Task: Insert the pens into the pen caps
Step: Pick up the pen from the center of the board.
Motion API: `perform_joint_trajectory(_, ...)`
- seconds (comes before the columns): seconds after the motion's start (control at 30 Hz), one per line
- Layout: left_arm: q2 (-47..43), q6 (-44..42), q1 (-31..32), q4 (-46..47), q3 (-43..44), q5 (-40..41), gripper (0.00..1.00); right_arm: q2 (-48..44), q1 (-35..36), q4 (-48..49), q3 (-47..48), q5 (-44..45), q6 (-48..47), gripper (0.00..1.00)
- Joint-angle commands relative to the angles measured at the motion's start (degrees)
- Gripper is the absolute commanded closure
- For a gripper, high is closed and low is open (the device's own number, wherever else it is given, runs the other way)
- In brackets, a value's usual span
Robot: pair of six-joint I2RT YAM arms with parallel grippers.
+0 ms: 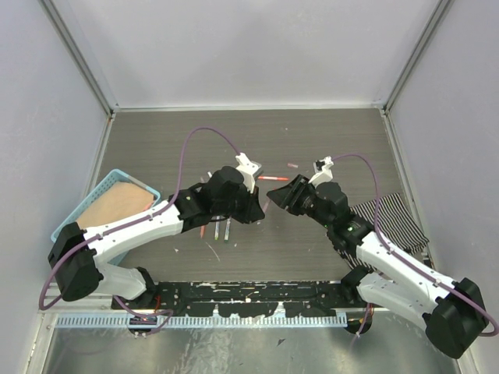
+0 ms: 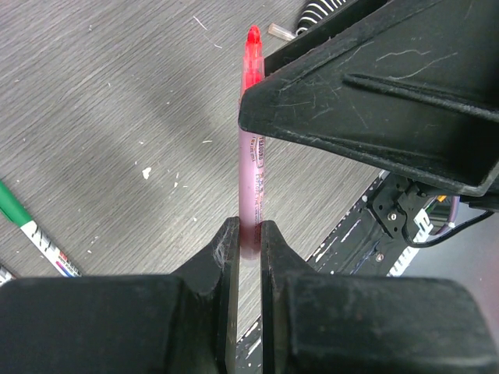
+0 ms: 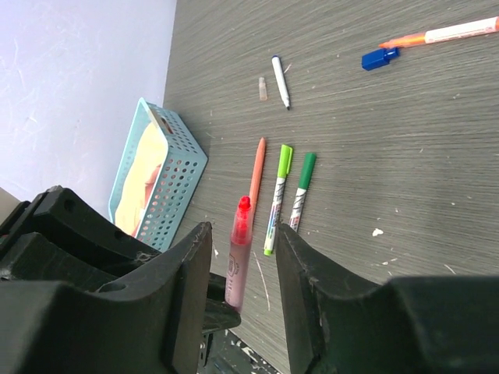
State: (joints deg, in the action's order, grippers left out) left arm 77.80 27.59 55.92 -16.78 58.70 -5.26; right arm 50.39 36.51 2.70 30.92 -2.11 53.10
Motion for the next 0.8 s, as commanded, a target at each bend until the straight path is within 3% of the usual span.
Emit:
perform_joint_trajectory(0.0,-0.71,-0.16,0.48,1.77,0.23,-0.28,0.84,0.31,-0.30,4.95,0.45,-2.01,0.92,0.58)
perform_joint_trajectory(0.3,-0.89,-0.74,0.80,1.95,0.63,-0.37,0.84,1.35,-0.30,5.17,0.14,-2.96,1.06,0.70)
perform_joint_trajectory(0.4,-0.70,-0.79,0.85,1.99,0.63,-0.13,0.81,1.46,-0.29,5.43,0.22,-3.16,1.25,0.83)
perform_joint_trajectory(0.5,-0.62,-0.79,0.83,1.98,0.63,0.13,0.72,0.97,-0.30,5.32,0.30,-3.16,1.48,0.95)
perform_joint_trajectory(0.63,-0.18,-0.79,0.84,2.06,0.54,0.38,0.65,0.35,-0.32,5.06,0.52,-3.40,1.81,0.99)
perform_joint_trajectory(0.77,0.79,-0.71,0.86,2.55,0.58,-0.07,0.64,0.08,-0.31,5.01,0.69,-3.93,1.83,0.99)
